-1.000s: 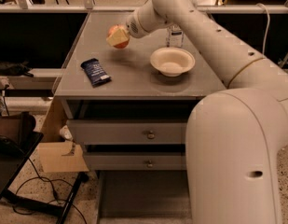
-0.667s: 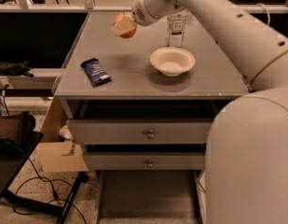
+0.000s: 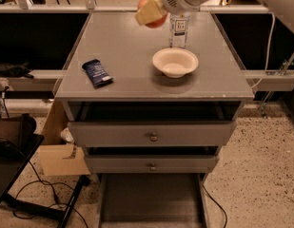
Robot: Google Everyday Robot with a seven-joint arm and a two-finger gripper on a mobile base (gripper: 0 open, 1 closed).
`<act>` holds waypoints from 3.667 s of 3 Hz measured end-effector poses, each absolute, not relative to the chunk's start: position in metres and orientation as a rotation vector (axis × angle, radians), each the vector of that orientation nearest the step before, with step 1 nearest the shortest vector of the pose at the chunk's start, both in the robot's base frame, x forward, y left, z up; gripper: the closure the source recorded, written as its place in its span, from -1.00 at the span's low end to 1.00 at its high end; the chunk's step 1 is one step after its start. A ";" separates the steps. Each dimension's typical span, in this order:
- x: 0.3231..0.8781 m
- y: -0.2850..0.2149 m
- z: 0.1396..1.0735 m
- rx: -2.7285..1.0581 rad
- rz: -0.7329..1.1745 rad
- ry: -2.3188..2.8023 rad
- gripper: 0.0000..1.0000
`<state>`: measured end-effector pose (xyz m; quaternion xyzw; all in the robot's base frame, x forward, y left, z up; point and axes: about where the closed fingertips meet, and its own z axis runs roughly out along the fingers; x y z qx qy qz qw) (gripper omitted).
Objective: Place apple into bottom drawer
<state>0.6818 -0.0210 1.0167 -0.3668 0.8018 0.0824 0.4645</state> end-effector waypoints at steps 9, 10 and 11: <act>0.500 -0.020 0.699 -0.629 0.572 2.139 1.00; 0.502 -0.026 0.674 -0.627 0.618 2.165 1.00; 0.487 -0.061 0.630 -0.637 0.645 2.189 1.00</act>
Offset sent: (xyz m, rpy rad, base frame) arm -0.2701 -0.1257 -0.2360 0.1081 0.1788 -0.3683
